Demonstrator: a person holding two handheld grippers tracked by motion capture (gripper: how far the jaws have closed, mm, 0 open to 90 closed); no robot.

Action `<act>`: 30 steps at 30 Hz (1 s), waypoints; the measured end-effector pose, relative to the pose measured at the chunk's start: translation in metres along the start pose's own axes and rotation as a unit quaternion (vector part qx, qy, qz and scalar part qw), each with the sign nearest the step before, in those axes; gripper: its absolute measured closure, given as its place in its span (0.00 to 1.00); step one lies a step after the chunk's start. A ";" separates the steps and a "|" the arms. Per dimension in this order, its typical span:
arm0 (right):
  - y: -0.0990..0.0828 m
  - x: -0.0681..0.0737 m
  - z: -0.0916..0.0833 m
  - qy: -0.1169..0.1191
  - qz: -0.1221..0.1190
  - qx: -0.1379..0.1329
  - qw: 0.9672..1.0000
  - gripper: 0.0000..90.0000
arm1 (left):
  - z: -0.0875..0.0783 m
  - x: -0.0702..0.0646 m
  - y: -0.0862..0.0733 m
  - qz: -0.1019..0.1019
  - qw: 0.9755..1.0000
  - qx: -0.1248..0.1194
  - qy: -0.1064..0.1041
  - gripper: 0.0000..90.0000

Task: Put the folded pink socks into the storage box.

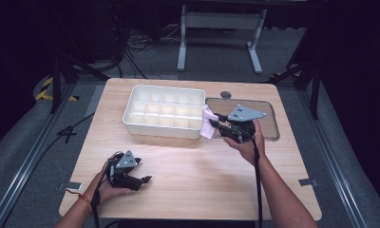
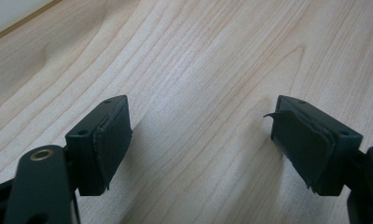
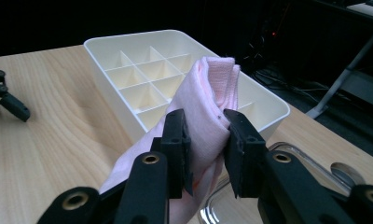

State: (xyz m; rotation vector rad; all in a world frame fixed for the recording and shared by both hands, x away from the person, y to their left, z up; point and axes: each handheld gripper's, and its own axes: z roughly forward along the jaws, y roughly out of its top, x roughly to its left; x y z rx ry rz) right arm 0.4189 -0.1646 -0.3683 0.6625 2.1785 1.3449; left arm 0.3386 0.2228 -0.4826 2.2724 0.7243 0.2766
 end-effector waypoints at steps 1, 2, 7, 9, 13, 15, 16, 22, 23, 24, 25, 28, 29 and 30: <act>0.001 -0.001 0.002 -0.001 0.004 0.000 1.000 0.80 | 0.000 0.000 0.000 0.000 1.000 0.000 0.000 0.23; 0.002 -0.002 0.004 -0.002 0.003 -0.001 1.000 0.80 | 0.000 0.000 0.000 0.000 1.000 0.000 0.000 0.23; 0.008 -0.002 0.015 -0.012 -0.010 0.006 1.000 0.80 | 0.000 0.000 0.000 0.000 1.000 0.000 0.000 0.23; 0.010 -0.003 0.020 -0.014 -0.012 0.006 1.000 0.80 | 0.000 0.000 0.000 0.000 1.000 0.000 0.000 0.23; 0.014 -0.004 0.029 -0.024 -0.022 0.013 0.999 0.80 | 0.000 0.000 0.000 0.000 1.000 0.000 0.000 0.23; 0.015 -0.005 0.035 -0.030 -0.023 0.018 0.999 0.80 | 0.000 0.000 0.000 0.000 1.000 0.000 0.000 0.23; 0.015 -0.005 0.037 -0.031 -0.025 0.021 0.999 0.80 | 0.000 0.000 0.000 0.000 1.000 0.000 0.001 0.23; 0.018 -0.002 0.055 -0.043 -0.044 0.039 0.997 0.80 | 0.000 0.000 0.000 0.001 1.000 0.001 0.000 0.23; 0.018 -0.001 0.058 -0.043 -0.046 0.044 0.997 0.80 | 0.000 0.000 0.000 0.001 1.000 0.000 0.000 0.23; 0.018 -0.001 0.061 -0.044 -0.051 0.047 0.997 0.80 | 0.000 0.000 0.000 0.001 1.000 0.001 0.000 0.23; 0.018 0.000 0.063 -0.045 -0.053 0.050 0.996 0.80 | 0.000 0.000 0.000 0.000 1.000 0.001 0.000 0.23; 0.018 0.000 0.070 -0.047 -0.057 0.057 0.996 0.80 | -0.001 0.000 0.000 0.003 1.000 0.002 -0.001 0.23; 0.018 0.000 0.072 -0.051 -0.060 0.061 0.995 0.80 | -0.001 0.000 0.000 0.003 1.000 0.001 -0.001 0.23; 0.017 -0.001 0.075 -0.051 -0.058 0.066 0.995 0.80 | -0.001 0.000 -0.001 0.001 1.000 0.002 -0.001 0.22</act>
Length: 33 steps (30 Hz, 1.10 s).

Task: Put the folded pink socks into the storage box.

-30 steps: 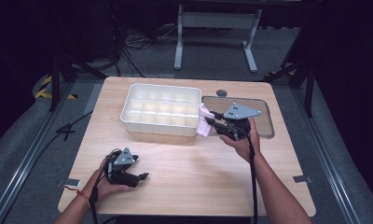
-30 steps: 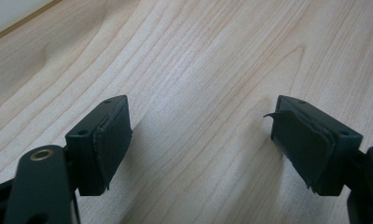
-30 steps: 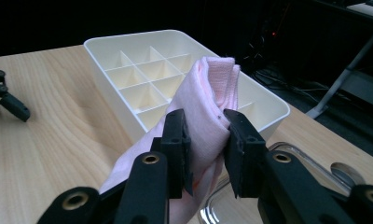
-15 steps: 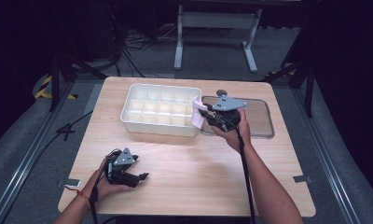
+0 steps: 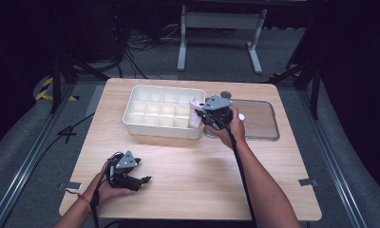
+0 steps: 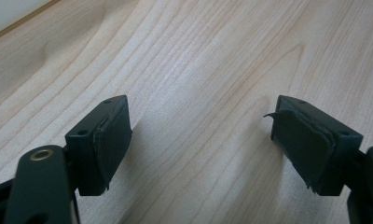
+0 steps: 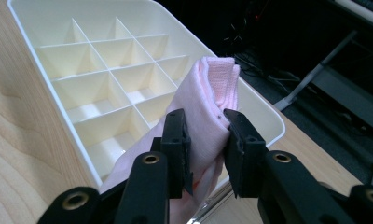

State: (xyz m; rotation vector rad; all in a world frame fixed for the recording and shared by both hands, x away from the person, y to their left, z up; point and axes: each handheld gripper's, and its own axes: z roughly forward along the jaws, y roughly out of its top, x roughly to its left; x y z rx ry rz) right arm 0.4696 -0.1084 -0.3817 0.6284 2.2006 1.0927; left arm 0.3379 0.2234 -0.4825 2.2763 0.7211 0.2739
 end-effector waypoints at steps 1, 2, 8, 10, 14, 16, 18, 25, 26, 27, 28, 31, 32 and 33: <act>0.000 0.000 0.002 -0.002 0.001 0.003 1.000 0.80 | 0.000 0.000 0.000 0.001 1.000 0.000 0.001 0.22; 0.000 -0.001 0.003 -0.006 0.000 0.008 1.000 0.80 | 0.000 0.000 0.000 0.001 1.000 -0.002 -0.001 0.23; 0.000 0.000 0.011 -0.015 -0.006 0.017 1.000 0.80 | 0.000 0.000 0.000 0.001 1.000 -0.001 0.000 0.22; -0.001 0.000 0.014 -0.013 -0.007 0.020 1.000 0.80 | 0.000 0.000 0.000 0.001 1.000 -0.001 -0.001 0.22; -0.003 0.001 0.018 -0.016 -0.010 0.027 0.999 0.80 | 0.000 0.000 0.000 0.001 1.000 0.000 -0.001 0.22; -0.003 0.001 0.018 -0.015 -0.009 0.028 0.999 0.80 | 0.000 0.000 0.000 0.001 1.000 0.000 -0.001 0.22; -0.004 0.001 0.019 -0.012 -0.011 0.030 0.999 0.80 | 0.000 0.000 0.000 0.001 1.000 -0.001 -0.001 0.22; -0.006 0.004 0.020 -0.005 -0.018 0.037 0.999 0.80 | 0.000 0.000 0.000 0.001 1.000 -0.001 -0.001 0.22; -0.007 0.004 0.021 -0.004 -0.019 0.038 0.999 0.79 | 0.000 0.000 0.000 0.000 1.000 -0.001 -0.001 0.23; -0.008 0.004 0.021 -0.004 -0.020 0.038 0.999 0.79 | 0.000 0.000 0.000 0.001 1.000 -0.001 -0.001 0.22; -0.008 0.004 0.021 -0.003 -0.020 0.037 0.999 0.79 | 0.000 0.000 0.000 0.000 1.000 -0.001 -0.001 0.23; -0.010 0.005 0.021 0.000 -0.021 0.035 0.999 0.79 | 0.000 0.000 0.000 0.000 1.000 -0.001 -0.001 0.22; -0.010 0.005 0.021 0.000 -0.024 0.037 0.999 0.79 | 0.000 0.000 0.000 0.001 1.000 0.000 -0.001 0.23; -0.010 0.005 0.021 -0.002 -0.027 0.038 0.999 0.79 | 0.000 0.000 0.000 0.000 1.000 -0.001 -0.001 0.22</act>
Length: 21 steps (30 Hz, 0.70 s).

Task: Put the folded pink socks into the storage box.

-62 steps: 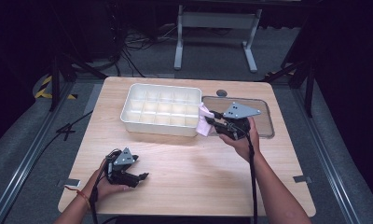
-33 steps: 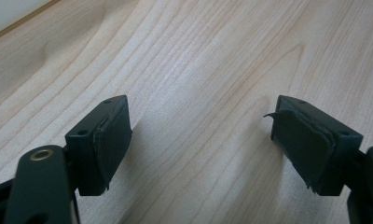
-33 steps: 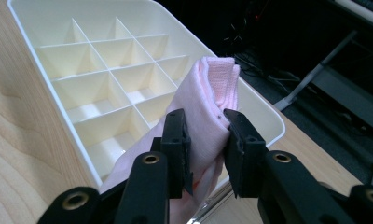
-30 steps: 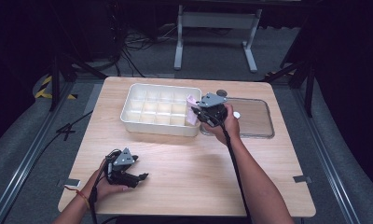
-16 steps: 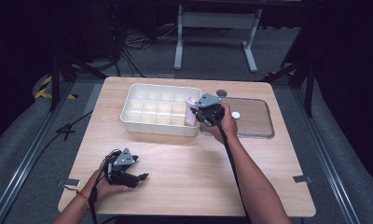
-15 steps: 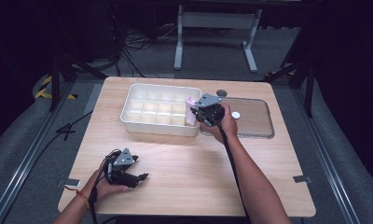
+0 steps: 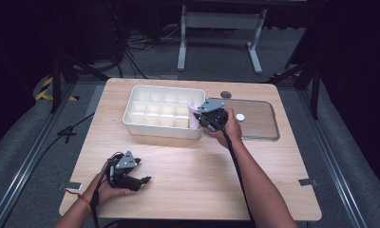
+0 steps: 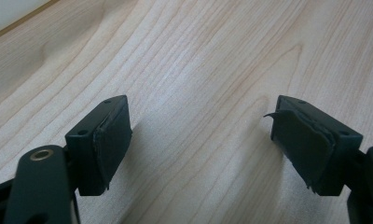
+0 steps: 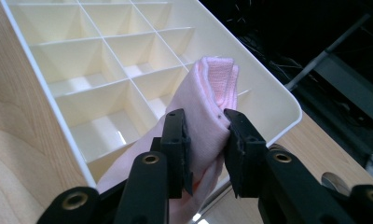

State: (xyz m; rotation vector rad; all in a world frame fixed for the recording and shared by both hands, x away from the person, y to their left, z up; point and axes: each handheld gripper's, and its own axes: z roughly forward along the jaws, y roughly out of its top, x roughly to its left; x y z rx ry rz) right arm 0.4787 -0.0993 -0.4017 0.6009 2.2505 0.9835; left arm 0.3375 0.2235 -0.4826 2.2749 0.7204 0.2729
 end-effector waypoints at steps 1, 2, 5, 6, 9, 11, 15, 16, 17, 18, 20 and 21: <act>0.000 0.000 0.000 -0.002 -0.001 0.000 1.000 0.79 | 0.000 0.000 0.000 -0.001 1.000 -0.001 0.000 0.23; 0.000 -0.001 0.001 -0.006 0.001 0.001 1.000 0.79 | 0.000 0.000 0.000 -0.002 1.000 -0.001 0.000 0.23; 0.001 -0.003 0.003 -0.012 0.001 0.000 1.000 0.79 | 0.000 0.000 0.000 -0.003 1.000 -0.002 0.000 0.23; 0.001 -0.003 0.003 -0.012 0.001 0.000 1.000 0.79 | 0.000 0.000 0.000 -0.003 1.000 -0.002 0.000 0.23; 0.002 0.000 0.006 -0.027 -0.010 0.006 1.000 0.79 | 0.000 0.000 0.000 -0.003 1.000 -0.002 0.000 0.22; 0.001 0.002 0.008 -0.029 -0.012 0.006 0.999 0.79 | 0.000 0.000 0.000 -0.002 1.000 -0.002 0.001 0.23; 0.000 0.008 0.010 -0.018 -0.017 0.006 1.000 0.79 | 0.000 -0.001 0.000 -0.002 1.000 -0.002 0.001 0.22; -0.001 0.009 0.011 -0.014 -0.019 0.005 1.000 0.79 | 0.000 -0.001 0.000 -0.002 1.000 -0.002 0.001 0.23; -0.001 0.010 0.011 -0.011 -0.020 0.004 1.000 0.79 | 0.000 -0.001 0.000 -0.002 1.000 -0.002 0.001 0.23; -0.002 0.011 0.011 -0.008 -0.021 0.004 1.000 0.79 | 0.000 -0.001 0.000 -0.003 1.000 -0.002 0.001 0.22; -0.003 0.012 0.010 -0.002 -0.020 0.007 1.000 0.79 | 0.000 -0.001 0.000 -0.002 1.000 -0.002 0.001 0.23; -0.004 0.012 0.010 0.000 -0.018 0.005 1.000 0.79 | 0.000 -0.001 0.000 -0.002 1.000 -0.002 0.000 0.23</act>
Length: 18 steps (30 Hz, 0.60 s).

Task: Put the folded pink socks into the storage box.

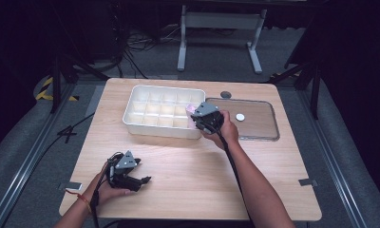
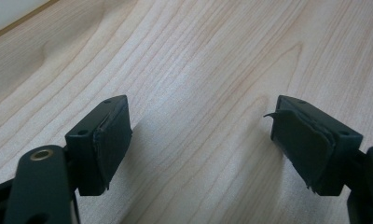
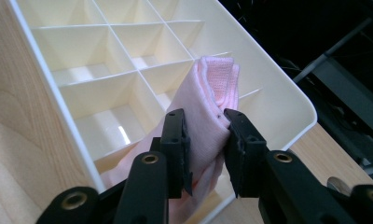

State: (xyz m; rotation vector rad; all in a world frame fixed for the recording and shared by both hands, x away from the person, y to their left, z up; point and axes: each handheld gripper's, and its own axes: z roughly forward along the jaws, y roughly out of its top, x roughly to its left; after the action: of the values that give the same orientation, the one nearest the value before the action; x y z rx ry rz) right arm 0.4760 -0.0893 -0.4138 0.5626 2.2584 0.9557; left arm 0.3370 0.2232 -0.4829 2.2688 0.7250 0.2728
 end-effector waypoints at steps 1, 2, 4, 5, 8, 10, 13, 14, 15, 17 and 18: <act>-0.001 0.000 -0.001 0.005 0.001 -0.002 1.000 0.79 | 0.000 0.000 0.000 0.002 1.000 0.001 0.000 0.23; -0.002 0.000 -0.002 0.009 0.004 -0.005 1.000 0.79 | 0.000 0.000 0.000 0.002 1.000 0.001 0.000 0.22; -0.003 0.000 -0.003 0.023 0.006 -0.004 1.000 0.78 | 0.000 0.000 0.000 0.002 1.000 0.001 0.000 0.22; -0.004 0.000 -0.003 0.027 0.007 -0.003 1.000 0.78 | 0.000 0.000 0.000 0.000 1.000 0.000 0.000 0.22; -0.005 -0.001 -0.003 0.046 0.010 0.006 0.999 0.78 | 0.000 0.000 0.000 0.000 1.000 0.000 0.000 0.23; -0.006 -0.003 -0.004 0.056 0.013 0.007 0.998 0.78 | 0.000 0.000 0.000 0.000 1.000 0.000 0.000 0.22; -0.005 -0.007 -0.005 0.073 0.022 0.010 0.997 0.78 | 0.000 0.000 0.000 0.000 1.000 0.000 0.000 0.22; -0.004 -0.009 -0.004 0.080 0.025 0.015 0.996 0.78 | 0.000 0.000 0.000 0.000 1.000 0.000 0.000 0.22; -0.004 -0.010 -0.004 0.091 0.028 0.023 0.995 0.79 | 0.000 0.000 0.000 0.000 1.000 0.000 0.000 0.22; -0.003 -0.011 -0.002 0.098 0.026 0.039 0.994 0.79 | 0.000 0.000 0.000 0.000 1.000 0.000 0.000 0.23; -0.002 -0.012 -0.001 0.102 0.023 0.049 0.993 0.79 | 0.000 0.000 0.000 0.000 1.000 0.000 0.000 0.22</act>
State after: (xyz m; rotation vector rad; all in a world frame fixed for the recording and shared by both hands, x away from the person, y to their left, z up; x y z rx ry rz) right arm 0.4839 -0.0978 -0.4106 0.5850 2.4960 0.9674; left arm 0.3370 0.2232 -0.4828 2.2697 0.7245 0.2726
